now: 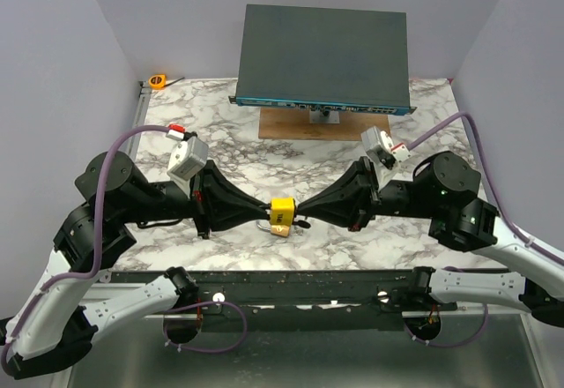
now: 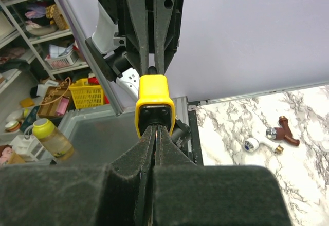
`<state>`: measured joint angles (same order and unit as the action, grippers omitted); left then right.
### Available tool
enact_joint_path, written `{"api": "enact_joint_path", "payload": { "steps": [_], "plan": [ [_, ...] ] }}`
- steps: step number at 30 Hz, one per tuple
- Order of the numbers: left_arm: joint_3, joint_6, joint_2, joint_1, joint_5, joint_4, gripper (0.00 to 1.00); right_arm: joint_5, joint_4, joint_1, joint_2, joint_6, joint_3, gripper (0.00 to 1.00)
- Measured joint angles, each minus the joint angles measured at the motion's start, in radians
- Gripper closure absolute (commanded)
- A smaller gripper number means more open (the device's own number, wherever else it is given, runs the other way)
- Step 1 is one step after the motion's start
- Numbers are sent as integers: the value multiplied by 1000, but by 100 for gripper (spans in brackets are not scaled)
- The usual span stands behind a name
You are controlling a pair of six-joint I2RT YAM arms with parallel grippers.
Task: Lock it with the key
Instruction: Lock the lock, then place the lock at the center of the board, then place the key at the center of the board.
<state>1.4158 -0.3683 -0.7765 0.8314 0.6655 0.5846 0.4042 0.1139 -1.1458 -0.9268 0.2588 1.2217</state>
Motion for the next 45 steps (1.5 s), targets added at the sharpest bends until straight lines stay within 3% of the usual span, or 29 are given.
{"api": "enact_joint_path", "payload": {
  "steps": [21, 30, 38, 42, 45],
  "plan": [
    [-2, 9, 40, -21, -15, 2, 100, -97, 75, 0, 79, -32, -40, 99],
    [-45, -8, 46, -84, -193, 18, 100, -280, 120, 0, 72, -27, -71, 99],
    [-214, -130, 42, -225, -341, 14, 100, -455, 110, 3, 18, 31, -138, 99],
    [-309, -201, 29, -261, -406, 11, 100, -431, 85, 94, -11, 82, -196, 99],
    [-369, -251, 6, -282, -436, -8, 100, -314, 25, 293, -37, 150, -263, 99]
  ]
}}
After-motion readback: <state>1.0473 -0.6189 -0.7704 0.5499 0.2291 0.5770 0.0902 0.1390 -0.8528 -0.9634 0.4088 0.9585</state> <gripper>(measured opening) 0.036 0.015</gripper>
